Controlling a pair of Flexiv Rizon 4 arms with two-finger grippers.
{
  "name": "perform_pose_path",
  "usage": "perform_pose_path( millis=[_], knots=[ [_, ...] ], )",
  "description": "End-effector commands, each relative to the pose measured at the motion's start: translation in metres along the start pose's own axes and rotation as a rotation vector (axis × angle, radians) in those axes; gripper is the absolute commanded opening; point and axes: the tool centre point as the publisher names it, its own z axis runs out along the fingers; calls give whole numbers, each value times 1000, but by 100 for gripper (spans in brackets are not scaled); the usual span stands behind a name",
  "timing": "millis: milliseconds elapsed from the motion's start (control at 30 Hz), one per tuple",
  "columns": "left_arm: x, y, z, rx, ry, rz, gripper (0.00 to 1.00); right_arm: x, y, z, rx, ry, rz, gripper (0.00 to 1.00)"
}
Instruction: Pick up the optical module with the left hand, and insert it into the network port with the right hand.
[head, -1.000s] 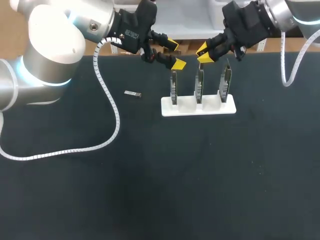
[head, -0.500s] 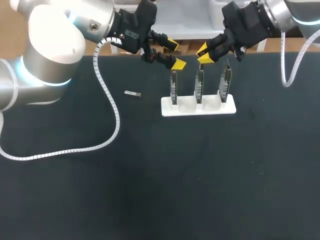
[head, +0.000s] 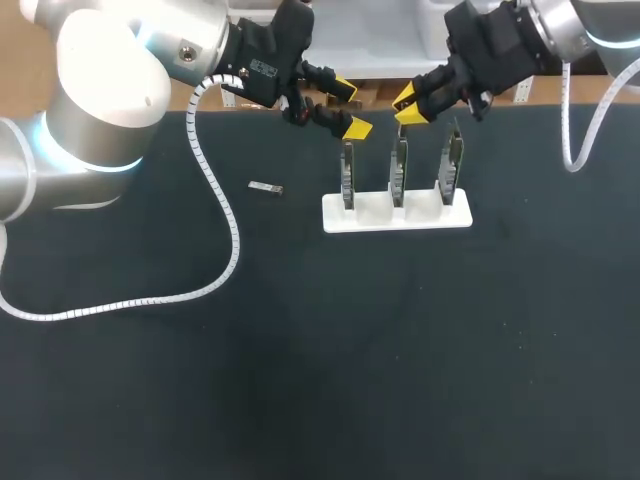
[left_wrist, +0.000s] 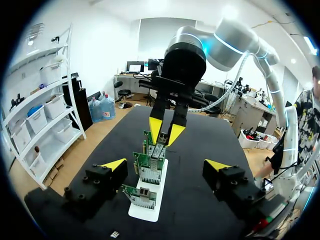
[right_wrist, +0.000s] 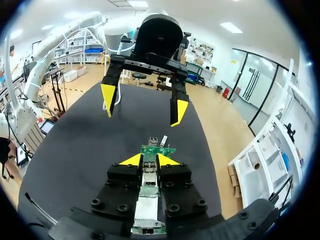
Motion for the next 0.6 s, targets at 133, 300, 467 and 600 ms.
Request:
perform_pose_path(
  millis=[133, 300, 467, 600],
  knots=[
    [-1, -1, 0, -3, 6, -3, 100, 5, 3, 0, 0, 10, 5, 0],
    [-1, -1, 0, -3, 6, -3, 100, 5, 4, 0, -3, 10, 11, 0],
    [-1, -1, 0, -3, 6, -3, 100, 0, 3, -3, 5, -1, 7, 0],
    [-1, -1, 0, -3, 6, -3, 100, 0, 4, -3, 11, -3, 8, 0]
  ],
)
